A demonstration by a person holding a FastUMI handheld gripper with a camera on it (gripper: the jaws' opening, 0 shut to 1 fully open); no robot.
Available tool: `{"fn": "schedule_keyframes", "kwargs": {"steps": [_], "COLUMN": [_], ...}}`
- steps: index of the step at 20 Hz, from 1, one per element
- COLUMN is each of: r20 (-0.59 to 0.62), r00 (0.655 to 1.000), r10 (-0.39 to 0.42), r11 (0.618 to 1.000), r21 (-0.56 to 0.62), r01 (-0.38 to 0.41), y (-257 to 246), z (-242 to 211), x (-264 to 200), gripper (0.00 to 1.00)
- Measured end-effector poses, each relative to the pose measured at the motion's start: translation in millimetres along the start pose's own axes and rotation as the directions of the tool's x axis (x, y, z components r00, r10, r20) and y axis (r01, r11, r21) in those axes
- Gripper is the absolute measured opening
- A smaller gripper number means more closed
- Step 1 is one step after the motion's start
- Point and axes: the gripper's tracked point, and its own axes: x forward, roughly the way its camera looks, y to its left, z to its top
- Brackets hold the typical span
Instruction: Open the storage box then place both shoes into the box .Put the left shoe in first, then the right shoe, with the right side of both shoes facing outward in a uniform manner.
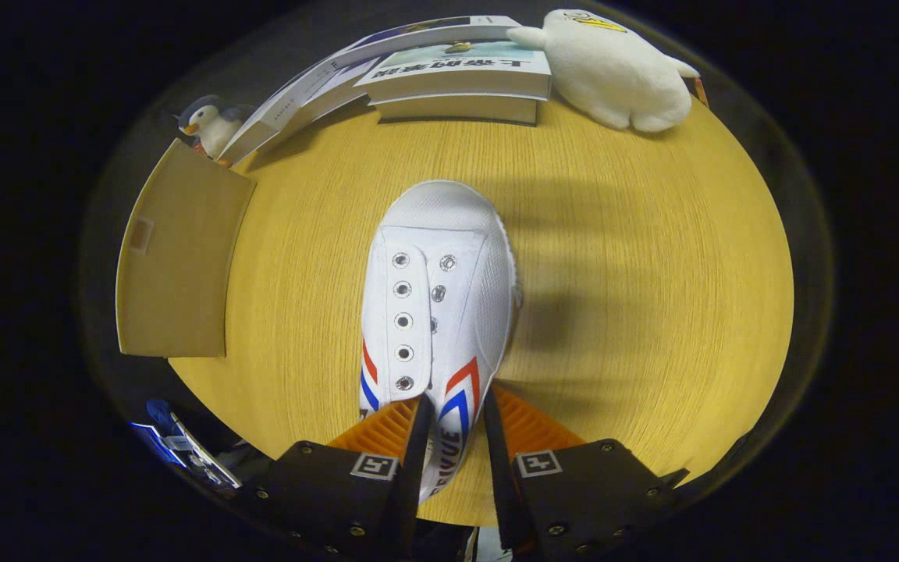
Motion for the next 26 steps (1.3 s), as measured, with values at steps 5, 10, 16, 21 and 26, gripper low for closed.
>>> {"fn": "schedule_keyframes", "kwargs": {"steps": [5, 10, 16, 21, 26], "r20": [-0.017, -0.022, -0.003, 0.03, 0.064], "r00": [0.998, 0.993, 0.989, 0.977, 0.967], "r10": [0.055, 0.114, 0.151, 0.213, 0.245], "r11": [0.983, 0.972, 0.976, 0.97, 0.968], "r21": [0.174, 0.208, 0.157, 0.117, 0.043], "r01": [-0.051, -0.107, -0.148, -0.215, -0.248], "y": [-2, 11, 41, 81, 120], "z": [-5, 6, 22, 41, 60], "x": [5, -20, -59, -97, -133], "gripper": [0.03, 0.03, 0.03, 0.03, 0.03]}}
